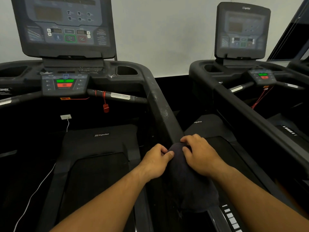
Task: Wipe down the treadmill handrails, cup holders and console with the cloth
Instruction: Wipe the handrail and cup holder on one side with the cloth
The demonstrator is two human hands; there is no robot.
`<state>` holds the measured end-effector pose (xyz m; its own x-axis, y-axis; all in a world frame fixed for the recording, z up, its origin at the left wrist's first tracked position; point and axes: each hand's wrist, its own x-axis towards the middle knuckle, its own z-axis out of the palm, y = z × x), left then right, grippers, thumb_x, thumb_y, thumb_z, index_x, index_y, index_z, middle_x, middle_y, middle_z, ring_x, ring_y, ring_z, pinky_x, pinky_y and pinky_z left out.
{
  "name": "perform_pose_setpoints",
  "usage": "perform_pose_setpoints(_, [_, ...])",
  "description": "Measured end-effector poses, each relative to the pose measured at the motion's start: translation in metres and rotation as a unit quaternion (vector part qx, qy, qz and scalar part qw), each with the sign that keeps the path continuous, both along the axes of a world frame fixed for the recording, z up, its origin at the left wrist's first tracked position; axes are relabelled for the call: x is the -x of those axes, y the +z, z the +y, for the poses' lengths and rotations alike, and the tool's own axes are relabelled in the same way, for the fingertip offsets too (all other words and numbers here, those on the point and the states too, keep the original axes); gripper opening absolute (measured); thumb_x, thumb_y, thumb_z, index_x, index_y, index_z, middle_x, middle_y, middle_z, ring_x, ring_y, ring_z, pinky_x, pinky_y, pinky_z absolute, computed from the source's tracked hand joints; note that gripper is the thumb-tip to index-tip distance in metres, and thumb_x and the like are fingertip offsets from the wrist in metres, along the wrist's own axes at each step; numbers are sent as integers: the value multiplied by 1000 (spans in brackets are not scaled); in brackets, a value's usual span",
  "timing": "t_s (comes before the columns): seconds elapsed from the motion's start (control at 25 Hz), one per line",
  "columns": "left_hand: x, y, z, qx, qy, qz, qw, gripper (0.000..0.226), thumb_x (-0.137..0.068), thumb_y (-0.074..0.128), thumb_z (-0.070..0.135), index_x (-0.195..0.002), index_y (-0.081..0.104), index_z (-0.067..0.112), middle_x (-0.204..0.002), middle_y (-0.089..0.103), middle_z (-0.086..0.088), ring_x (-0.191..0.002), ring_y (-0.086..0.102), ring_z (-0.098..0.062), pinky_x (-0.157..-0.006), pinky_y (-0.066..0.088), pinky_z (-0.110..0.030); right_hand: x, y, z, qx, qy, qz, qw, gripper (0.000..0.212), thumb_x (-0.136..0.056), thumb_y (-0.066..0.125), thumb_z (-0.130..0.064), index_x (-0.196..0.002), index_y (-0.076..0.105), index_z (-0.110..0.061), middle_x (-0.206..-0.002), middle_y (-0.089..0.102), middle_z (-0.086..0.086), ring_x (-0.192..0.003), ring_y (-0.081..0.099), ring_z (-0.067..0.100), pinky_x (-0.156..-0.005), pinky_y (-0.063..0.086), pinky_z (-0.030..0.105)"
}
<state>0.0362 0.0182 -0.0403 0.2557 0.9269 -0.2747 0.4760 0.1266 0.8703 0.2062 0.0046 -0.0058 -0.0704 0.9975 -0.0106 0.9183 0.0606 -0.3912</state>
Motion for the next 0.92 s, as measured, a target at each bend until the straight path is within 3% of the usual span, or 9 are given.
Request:
perform_pose_setpoints(0.08, [2, 4, 1, -7, -15, 14, 1000, 21, -97, 53, 43, -91, 60, 23, -84, 64, 3, -72, 60, -10, -61, 48, -26, 2, 4, 0, -3, 2, -3, 1000, 20, -98, 46, -33, -117, 52, -31, -114, 49, -9, -105, 46, 8, -90, 46, 31])
perform_pose_setpoints(0.16, [5, 10, 2, -34, -23, 33, 999, 23, -98, 52, 42, -90, 60, 23, -87, 66, 2, -77, 64, -13, -63, 52, -27, 4, 8, -1, -16, -2, -35, 999, 11, -99, 44, -33, -106, 53, -31, -106, 48, -10, -97, 46, 8, -86, 45, 30])
perform_pose_setpoints(0.32, [8, 26, 11, -95, -33, 25, 995, 13, -97, 55, 37, -91, 57, 25, -90, 66, 2, -80, 65, -15, -66, 54, -28, 7, 11, 0, -105, -48, -97, 989, 17, -102, 36, -32, -106, 51, -28, -104, 46, -8, -90, 45, 10, -82, 41, 30])
perform_pose_setpoints(0.48, [16, 45, 39, -143, -46, 58, 987, 12, -96, 57, 36, -96, 62, 25, -90, 66, 5, -80, 64, -11, -65, 51, -25, 6, 24, 25, -145, -151, 59, 976, 12, -102, 36, -29, -104, 47, -26, -93, 55, -5, -78, 54, 15, -71, 48, 37])
perform_pose_setpoints(0.56, [23, 47, 52, -137, -68, 80, 985, 18, -97, 55, 36, -91, 65, 22, -86, 66, 5, -76, 62, -9, -60, 45, -20, 6, 22, 39, -122, -159, 98, 975, 6, -101, 39, -34, -101, 45, -34, -88, 56, -3, -81, 56, 18, -71, 50, 37])
perform_pose_setpoints(0.68, [41, 47, 68, -116, -58, 90, 987, 23, -97, 55, 37, -85, 67, 21, -83, 67, 4, -74, 63, -9, -59, 45, -20, 0, 12, 49, -85, -114, 71, 987, 6, -95, 51, -43, -99, 51, -40, -97, 54, -3, -90, 54, 17, -75, 47, 30])
perform_pose_setpoints(0.8, [66, 50, 81, -105, -77, 105, 986, 27, -93, 61, 42, -82, 70, 18, -81, 69, 4, -73, 65, -8, -61, 50, -21, -13, 21, 51, 4, -52, -5, 999, 21, -88, 60, -50, -80, 59, -30, -81, 62, -10, -78, 60, 11, -63, 44, 25])
perform_pose_setpoints(0.92, [83, 61, 90, -97, -105, 138, 980, 37, -88, 65, 48, -73, 68, 14, -65, 64, 6, -56, 57, -3, -50, 42, -16, -13, 40, 54, 70, -40, -63, 995, 38, -88, 57, -57, -69, 59, -25, -70, 61, -7, -68, 59, 11, -61, 46, 31])
